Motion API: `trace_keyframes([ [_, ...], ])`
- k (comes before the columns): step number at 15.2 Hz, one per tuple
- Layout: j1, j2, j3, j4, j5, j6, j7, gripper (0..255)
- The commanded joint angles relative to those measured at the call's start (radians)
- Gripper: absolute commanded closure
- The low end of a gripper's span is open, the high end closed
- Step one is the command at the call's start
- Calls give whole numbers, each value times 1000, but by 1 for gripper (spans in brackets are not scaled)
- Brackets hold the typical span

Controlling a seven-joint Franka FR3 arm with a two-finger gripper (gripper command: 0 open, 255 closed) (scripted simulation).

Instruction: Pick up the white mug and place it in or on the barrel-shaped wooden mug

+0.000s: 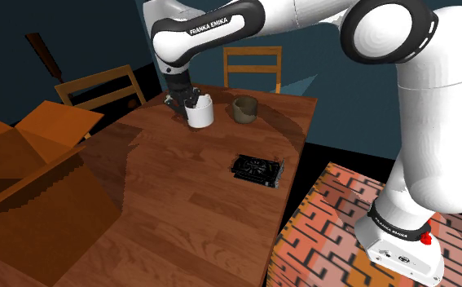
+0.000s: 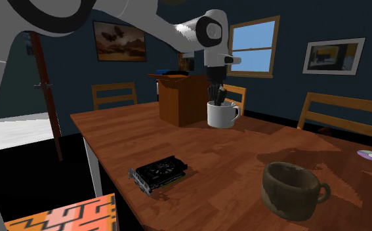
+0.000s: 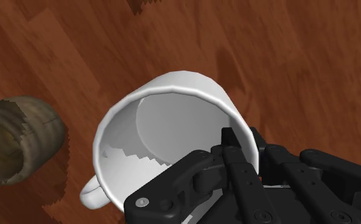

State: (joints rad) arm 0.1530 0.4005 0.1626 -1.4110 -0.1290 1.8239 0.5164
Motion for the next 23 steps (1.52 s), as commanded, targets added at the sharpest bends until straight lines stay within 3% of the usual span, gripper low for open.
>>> trace_keyframes([
  [1,1,0,0,27,1,-27,-2,255],
  [5,3,1,1,75,1,-74,-5,255],
  [14,-135,-46,-53,16,32,-47,-194,255],
  [23,-264,-10,-109,78,56,-62,-383,255],
])
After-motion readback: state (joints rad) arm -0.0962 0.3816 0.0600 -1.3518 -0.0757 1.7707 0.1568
